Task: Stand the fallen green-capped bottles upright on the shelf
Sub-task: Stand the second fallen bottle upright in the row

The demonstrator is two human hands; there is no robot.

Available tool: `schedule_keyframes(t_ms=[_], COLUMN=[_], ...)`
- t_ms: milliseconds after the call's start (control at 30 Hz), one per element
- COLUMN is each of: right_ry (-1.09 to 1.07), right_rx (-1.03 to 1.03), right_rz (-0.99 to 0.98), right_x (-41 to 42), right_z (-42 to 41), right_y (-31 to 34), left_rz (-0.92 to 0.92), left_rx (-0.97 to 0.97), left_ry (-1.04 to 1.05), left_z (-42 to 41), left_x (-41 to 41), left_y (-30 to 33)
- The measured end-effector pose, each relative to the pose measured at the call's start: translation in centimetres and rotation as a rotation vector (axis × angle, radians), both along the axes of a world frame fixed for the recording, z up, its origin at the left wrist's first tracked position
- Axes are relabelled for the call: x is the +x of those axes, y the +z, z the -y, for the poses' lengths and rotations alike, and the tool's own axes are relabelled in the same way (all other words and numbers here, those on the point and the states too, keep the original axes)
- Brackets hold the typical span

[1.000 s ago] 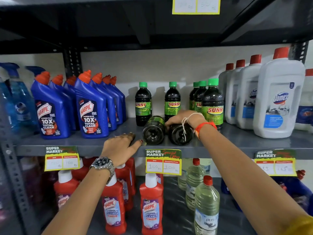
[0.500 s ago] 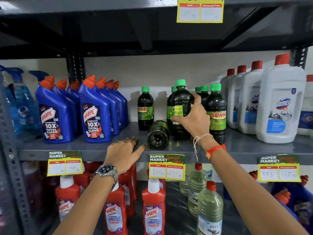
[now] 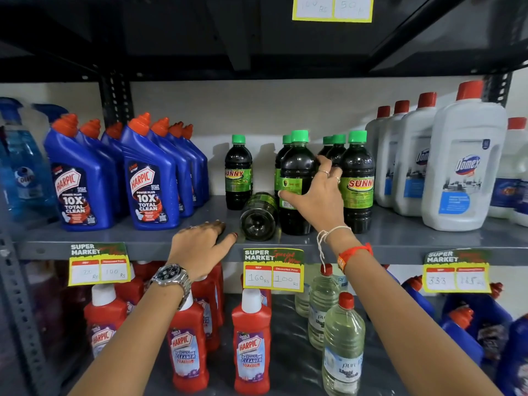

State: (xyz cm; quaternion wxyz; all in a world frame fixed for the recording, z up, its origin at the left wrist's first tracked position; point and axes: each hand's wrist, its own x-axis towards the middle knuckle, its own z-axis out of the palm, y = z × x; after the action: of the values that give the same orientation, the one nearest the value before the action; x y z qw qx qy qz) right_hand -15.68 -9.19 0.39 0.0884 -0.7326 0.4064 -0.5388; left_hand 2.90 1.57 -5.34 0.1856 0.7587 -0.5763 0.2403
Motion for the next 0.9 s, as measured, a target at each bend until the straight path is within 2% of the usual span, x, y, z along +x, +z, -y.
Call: schedule_keyframes(t_ms=[133, 267, 367, 533, 633, 700, 833, 900], right_ry=[-0.275, -0.281, -0.091, 0.341, 0.471, 0.445, 0.167, 0.138], right_rx=[-0.087, -0.064, -0.035, 0.328, 0.403, 0.382, 0.198, 0.136], right_rz=[-0.188, -0.239, -0.178, 0.14, 0.231, 0.191, -0.103, -0.122], right_x=[0.3, 0.7, 0.4, -0.8, -1.1, -1.0, -0.6, -0.6], right_z=[-0.9, -0.7, -0.2, 1.2, 2.1, 2.4, 2.2, 2.0], right_y=[1.3, 1.8, 1.9, 2.8, 2.7, 2.6, 2.0, 1.9], left_rz=[-0.008, -0.017, -0.014, -0.008, -0.011, -0.016, -0.015, -0.007], left_rx=[-0.01, 0.008, 0.024, 0.018, 0.017, 0.012, -0.005, -0.021], left_ry=[-0.002, 0.003, 0.006, 0.006, 0.008, 0.007, 0.008, 0.005], left_z=[0.0, 0.0, -0.1, 0.0, 0.0, -0.1, 0.0, 0.1], left_x=[0.0, -0.2, -0.2, 0.0, -0.2, -0.3, -0.2, -0.2], left_y=[0.0, 0.1, 0.1, 0.0, 0.1, 0.1, 0.0, 0.0])
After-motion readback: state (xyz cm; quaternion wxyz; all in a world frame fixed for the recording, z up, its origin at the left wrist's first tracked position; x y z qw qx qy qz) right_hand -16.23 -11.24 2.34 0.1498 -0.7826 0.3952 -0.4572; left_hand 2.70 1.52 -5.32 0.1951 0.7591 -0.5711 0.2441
